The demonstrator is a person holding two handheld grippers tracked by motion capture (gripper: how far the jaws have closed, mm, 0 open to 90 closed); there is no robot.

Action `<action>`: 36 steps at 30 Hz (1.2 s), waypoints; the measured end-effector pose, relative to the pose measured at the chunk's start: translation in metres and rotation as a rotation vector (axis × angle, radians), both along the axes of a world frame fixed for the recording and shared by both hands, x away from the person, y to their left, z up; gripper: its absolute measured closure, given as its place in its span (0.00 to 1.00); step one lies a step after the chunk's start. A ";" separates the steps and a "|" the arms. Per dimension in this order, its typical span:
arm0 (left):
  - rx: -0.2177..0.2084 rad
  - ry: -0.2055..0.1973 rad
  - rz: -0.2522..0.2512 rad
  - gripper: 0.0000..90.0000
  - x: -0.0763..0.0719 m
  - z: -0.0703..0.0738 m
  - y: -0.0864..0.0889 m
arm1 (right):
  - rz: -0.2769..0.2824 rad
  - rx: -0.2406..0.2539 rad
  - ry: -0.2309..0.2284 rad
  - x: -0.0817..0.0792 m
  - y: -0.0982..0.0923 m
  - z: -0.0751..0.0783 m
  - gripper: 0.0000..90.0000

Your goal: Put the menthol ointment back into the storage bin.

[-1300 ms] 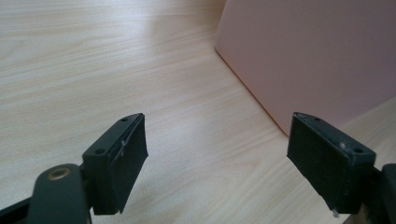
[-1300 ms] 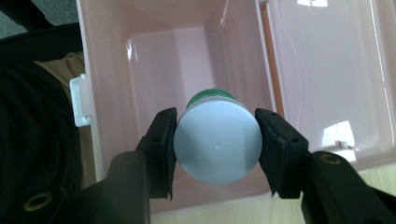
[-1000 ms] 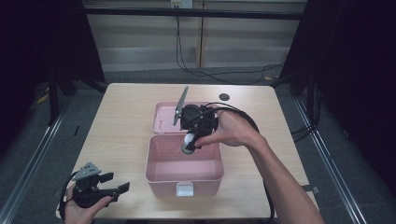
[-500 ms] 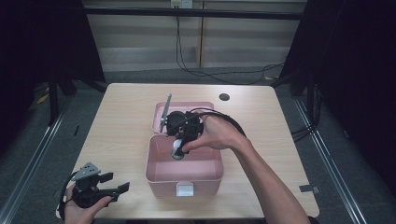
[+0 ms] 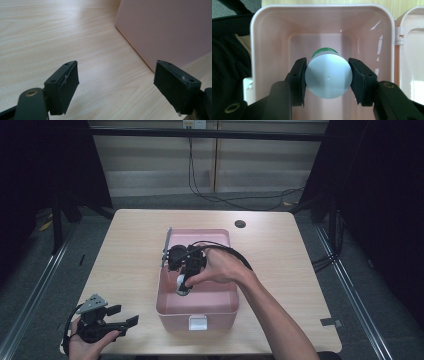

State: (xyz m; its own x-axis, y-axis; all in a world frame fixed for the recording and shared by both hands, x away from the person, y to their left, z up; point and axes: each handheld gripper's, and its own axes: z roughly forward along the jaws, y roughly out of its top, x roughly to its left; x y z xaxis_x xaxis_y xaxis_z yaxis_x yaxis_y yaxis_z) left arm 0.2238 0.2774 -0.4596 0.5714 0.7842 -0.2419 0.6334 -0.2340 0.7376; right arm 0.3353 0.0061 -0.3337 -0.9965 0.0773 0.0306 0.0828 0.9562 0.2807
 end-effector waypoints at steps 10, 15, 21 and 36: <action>-0.005 0.000 0.001 0.22 0.000 0.000 -0.001 | -0.004 -0.002 0.016 0.004 0.009 -0.013 0.57; -0.001 0.001 -0.001 0.22 0.000 0.000 0.000 | -0.004 0.004 0.027 0.005 0.012 -0.021 0.57; -0.002 0.001 -0.001 0.22 0.000 0.000 0.000 | 0.002 -0.004 0.038 0.006 0.018 -0.029 0.57; -0.008 0.001 0.003 0.22 0.001 0.000 -0.001 | 0.015 -0.023 0.069 0.011 0.032 -0.054 0.57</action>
